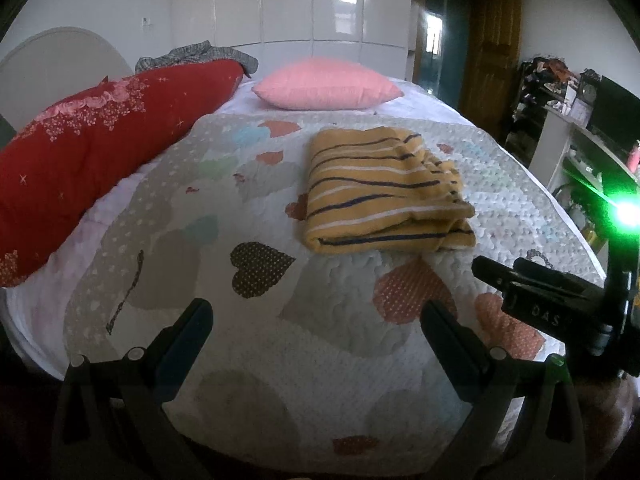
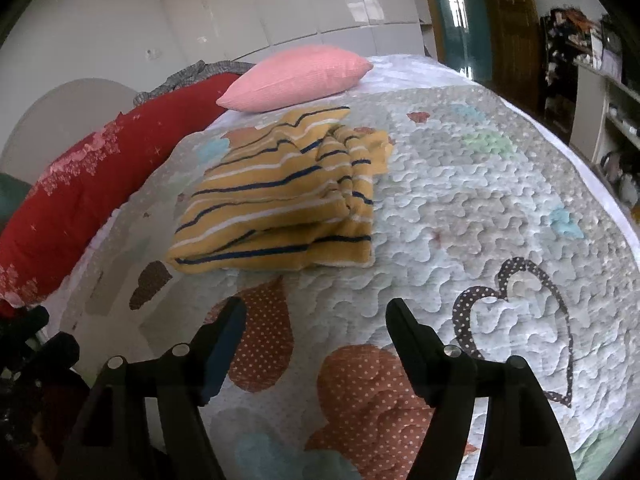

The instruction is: Fold small clothes

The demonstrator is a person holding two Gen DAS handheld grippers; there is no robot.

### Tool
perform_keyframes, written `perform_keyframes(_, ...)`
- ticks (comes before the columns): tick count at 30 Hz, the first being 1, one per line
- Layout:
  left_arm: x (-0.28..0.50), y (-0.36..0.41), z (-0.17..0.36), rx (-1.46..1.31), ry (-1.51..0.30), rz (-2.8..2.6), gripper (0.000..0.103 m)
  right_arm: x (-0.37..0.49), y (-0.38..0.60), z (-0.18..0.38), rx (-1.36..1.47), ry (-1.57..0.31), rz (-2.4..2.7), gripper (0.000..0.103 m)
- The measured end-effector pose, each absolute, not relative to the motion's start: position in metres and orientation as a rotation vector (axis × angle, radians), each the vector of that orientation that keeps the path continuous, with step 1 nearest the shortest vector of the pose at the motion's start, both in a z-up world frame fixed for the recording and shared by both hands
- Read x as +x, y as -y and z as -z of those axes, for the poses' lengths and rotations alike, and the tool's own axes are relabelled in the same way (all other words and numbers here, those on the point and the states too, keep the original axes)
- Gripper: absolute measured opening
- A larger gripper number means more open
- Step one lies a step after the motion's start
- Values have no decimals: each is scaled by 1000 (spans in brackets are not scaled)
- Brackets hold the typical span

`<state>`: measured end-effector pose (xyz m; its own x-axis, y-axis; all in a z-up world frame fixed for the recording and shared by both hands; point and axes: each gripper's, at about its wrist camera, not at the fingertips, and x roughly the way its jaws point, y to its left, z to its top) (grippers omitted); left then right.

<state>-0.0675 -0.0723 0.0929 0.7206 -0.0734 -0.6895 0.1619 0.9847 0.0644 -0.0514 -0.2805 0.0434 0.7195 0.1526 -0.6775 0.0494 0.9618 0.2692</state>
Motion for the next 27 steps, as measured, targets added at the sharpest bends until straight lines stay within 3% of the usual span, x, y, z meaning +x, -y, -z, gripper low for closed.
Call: perform_keyframes(27,-54,70,-62,115,-894,128,103,-49,272,-35,195,-769,-33,83)
